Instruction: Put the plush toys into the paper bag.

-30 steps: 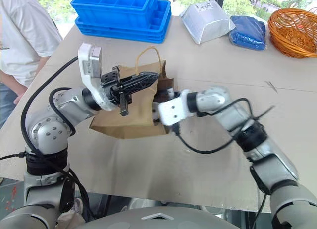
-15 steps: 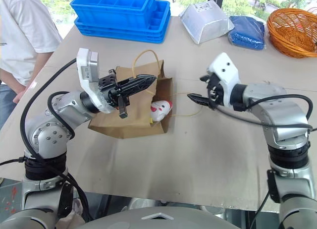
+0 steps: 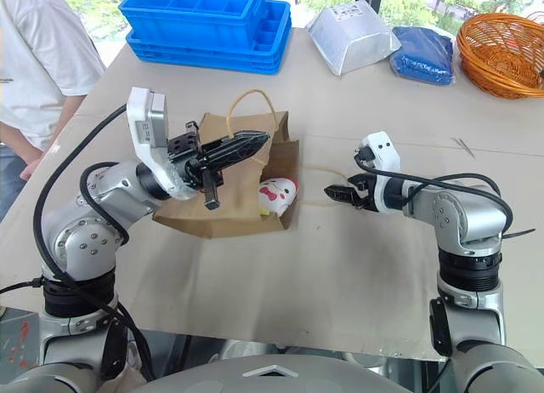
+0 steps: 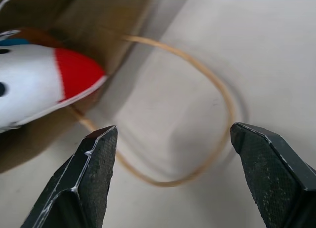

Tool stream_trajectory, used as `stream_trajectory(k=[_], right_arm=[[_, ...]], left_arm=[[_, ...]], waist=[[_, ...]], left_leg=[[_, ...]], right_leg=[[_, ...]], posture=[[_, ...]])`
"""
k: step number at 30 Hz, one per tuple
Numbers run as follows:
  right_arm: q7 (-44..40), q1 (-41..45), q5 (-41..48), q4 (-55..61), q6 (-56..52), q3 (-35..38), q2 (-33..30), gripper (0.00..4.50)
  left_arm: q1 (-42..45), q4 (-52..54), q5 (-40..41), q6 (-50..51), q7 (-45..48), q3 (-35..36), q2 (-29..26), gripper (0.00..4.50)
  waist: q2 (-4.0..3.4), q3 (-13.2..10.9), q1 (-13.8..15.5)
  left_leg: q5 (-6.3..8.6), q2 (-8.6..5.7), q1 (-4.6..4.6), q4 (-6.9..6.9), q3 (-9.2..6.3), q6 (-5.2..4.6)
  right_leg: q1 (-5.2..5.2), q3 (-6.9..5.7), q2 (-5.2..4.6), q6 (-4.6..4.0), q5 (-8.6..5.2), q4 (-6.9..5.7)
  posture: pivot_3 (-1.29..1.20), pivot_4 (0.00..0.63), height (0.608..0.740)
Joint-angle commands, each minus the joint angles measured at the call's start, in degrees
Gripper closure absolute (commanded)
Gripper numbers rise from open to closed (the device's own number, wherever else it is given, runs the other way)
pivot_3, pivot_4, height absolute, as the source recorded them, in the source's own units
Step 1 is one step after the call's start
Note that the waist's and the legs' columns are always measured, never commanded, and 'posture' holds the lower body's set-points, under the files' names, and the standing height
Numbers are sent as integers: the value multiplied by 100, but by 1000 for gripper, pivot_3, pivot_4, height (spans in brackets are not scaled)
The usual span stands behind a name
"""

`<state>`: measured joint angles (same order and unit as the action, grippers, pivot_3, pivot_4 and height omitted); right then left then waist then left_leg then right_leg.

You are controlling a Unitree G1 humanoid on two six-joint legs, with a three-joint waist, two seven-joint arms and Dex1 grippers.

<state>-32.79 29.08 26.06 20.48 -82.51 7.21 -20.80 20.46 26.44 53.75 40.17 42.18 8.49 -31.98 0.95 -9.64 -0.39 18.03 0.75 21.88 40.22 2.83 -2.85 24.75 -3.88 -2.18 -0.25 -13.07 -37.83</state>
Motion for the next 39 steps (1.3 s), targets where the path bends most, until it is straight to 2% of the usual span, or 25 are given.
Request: stream_trajectory(k=[1,6,7,10,13,15,21,25,28,32,35,37,39], right_arm=[[20,93,270,315,154,465,-146,908],[61,-139,334,185,242,243,-296,908],[76,-158,344,129,280,165,-256,1149],[17,-199,445,44,312,-19,-235,2244],[-6,-182,615,-35,314,41,-165,3690],[-4,-139,759,-55,252,188,-111,4458],[31,265,1598,-26,-396,1394,246,4458],[273,1197,2328,-129,-970,2734,658,4458],[709,1809,3304,-237,-999,3318,729,4458],[1406,1838,4615,-111,-999,3357,602,4458],[1968,1699,5496,-83,-874,3287,412,4458],[2525,1504,6365,-109,-364,3022,148,4458],[3245,1334,7572,-18,562,2575,-271,4458]], left_arm=[[-112,261,89,-111,-80,182,-23,4500],[-164,314,111,-135,-163,150,37,4500],[-163,319,121,-137,-177,145,45,4500],[-169,328,131,-145,-186,144,50,4500],[-208,366,144,-154,-195,149,39,4500],[-222,384,164,-156,-208,160,27,4500],[-141,347,128,-238,-256,171,68,4500],[142,179,264,-240,-394,307,138,4500],[330,-91,389,-206,-414,512,93,4500],[600,-470,218,-279,-227,575,-57,4500],[919,-814,-100,-430,37,362,-180,4500],[1170,-1172,-588,-702,368,35,-240,4500],[1789,-2031,-1207,-1266,801,-348,-145,4500]], waist=[[0,0,1],[1,0,3],[1,0,-10],[1,0,-25],[1,0,-17],[1,0,-16],[0,0,1],[0,0,1],[-1,-1,-2],[-1,-1,-4],[-1,-1,-2],[-1,-1,37],[-2,-1,77]], left_leg=[[0,0,0,0,0,0],[0,0,0,0,-3,0],[0,0,0,0,-2,0],[0,0,-2,0,-1,0],[0,0,-1,0,-2,0],[0,0,0,0,-2,-1],[0,0,0,0,-3,-1],[0,0,1,0,-3,-1],[0,0,-1,-1,-5,-1],[0,0,0,-5,-7,-1],[1,-4,6,-5,-6,-4],[2,-8,9,-5,-9,-8],[2,-11,8,-5,-10,-8]], right_leg=[[0,0,1,0,0,0],[-1,1,2,0,0,0],[-1,2,3,0,0,0],[-1,6,5,0,0,-1],[-1,7,6,0,0,-1],[-1,7,6,0,0,0],[-1,7,6,0,0,0],[0,7,6,0,0,-2],[-1,7,7,0,0,-4],[0,7,8,0,0,-2],[0,10,7,1,0,2],[1,14,8,1,0,2],[0,15,9,1,0,0]], posture=[[0,150,740],[0,150,740],[0,150,740],[0,150,740],[0,150,740],[0,150,740],[0,150,740],[0,150,740],[0,150,740],[0,150,740],[0,150,740],[0,150,740],[0,150,740]])
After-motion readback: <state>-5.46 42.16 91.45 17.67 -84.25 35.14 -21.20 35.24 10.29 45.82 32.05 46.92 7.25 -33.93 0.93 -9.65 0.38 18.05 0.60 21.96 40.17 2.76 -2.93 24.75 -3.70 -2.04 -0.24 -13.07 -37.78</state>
